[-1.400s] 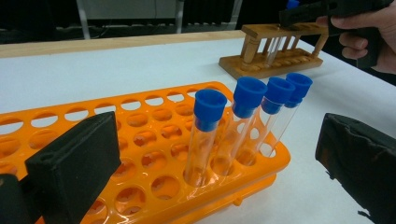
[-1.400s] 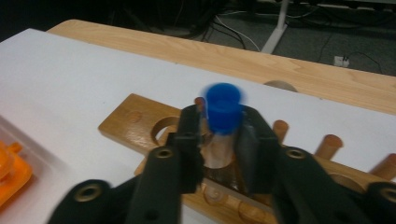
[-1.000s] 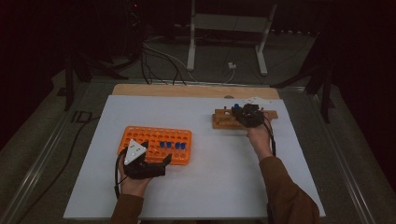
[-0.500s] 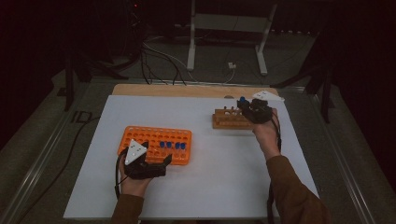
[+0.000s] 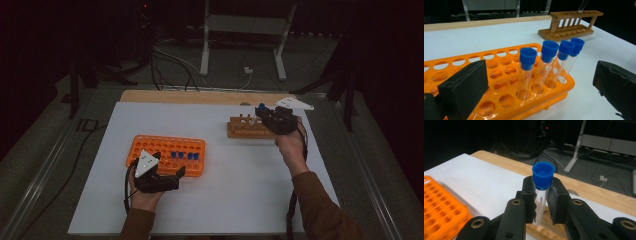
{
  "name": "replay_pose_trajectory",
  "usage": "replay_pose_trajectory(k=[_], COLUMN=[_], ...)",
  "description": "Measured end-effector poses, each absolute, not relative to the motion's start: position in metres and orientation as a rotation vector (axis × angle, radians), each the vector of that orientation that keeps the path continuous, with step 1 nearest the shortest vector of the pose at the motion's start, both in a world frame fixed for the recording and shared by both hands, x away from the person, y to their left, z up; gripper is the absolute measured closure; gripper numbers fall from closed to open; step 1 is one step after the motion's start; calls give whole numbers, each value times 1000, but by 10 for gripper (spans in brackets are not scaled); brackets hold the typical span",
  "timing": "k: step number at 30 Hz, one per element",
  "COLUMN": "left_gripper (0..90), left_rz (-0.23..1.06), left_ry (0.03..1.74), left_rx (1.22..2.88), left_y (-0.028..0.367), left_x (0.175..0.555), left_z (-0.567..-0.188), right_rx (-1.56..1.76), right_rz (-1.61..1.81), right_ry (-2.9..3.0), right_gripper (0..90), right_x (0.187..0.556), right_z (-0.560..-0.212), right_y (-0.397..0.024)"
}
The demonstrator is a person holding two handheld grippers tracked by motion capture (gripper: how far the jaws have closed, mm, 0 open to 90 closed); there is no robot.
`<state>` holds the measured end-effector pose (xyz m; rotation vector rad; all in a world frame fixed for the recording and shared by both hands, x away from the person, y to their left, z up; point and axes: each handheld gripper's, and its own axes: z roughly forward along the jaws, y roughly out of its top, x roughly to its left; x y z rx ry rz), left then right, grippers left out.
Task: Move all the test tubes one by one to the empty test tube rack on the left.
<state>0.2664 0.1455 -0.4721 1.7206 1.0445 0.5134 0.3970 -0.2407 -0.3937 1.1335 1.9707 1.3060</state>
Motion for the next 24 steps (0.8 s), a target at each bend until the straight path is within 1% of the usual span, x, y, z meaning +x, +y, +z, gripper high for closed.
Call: replay_pose_trajectory(k=[14,18,24], left_gripper=[9,11,11], left_rz=[522,497,492], left_ry=[1002,990,951], left_rx=[1734,1738,1735], left_y=[137,132,122], left_x=[263,263,261], left_z=[-466,-464,-456], right_rx=[1076,1059,1030], right_rz=[1332,1340,1352], right_ry=[2099,2134,2184], right_gripper=[775,775,775], right_x=[366,360,350], right_z=[-408,-411,-416], right_y=[-227,-221,-212])
